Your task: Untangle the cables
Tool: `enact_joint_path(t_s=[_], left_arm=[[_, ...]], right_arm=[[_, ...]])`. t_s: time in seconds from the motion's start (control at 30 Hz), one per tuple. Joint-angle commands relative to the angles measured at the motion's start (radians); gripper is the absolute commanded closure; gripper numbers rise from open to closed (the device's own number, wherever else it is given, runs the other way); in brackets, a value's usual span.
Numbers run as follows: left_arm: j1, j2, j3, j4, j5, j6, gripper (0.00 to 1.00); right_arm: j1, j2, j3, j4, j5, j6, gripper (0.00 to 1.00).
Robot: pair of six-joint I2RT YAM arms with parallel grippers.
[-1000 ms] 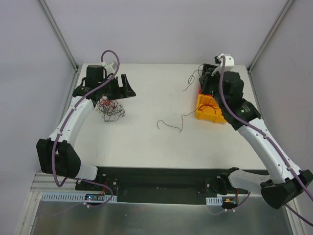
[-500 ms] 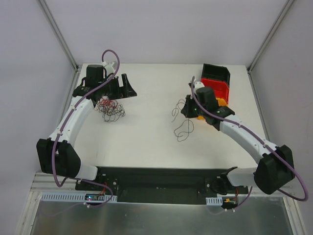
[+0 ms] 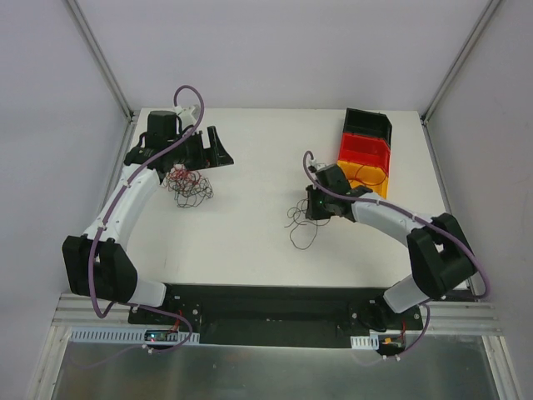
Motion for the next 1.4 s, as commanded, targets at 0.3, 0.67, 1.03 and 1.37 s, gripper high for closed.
enact_joint_path(t_s=[0.3,0.67,1.03,1.37], left_arm=[[0.007,0.009,-0.008,0.026,0.022,-0.002,0.15],[0.007,0.005,-0.008,0.028,0.037,-0.011,0.15],[0.005,-0.014,-0.011,0.031,0.026,-0.005,0.15],[0.005,-0.014,-0.009,0.031,0.033,-0.008,0.15]], right_arm=[[0.028,-0.032,0.084,-0.159,0.128,0.077,0.34],[0.079,-0.04,0.105,-0.244,0.329,0.661,0.04],[0.091,0.233,0.342,-0.437,0.4,0.942,0.04],[0.146,0.333,0.404,-0.5,0.397,0.987,0.04]])
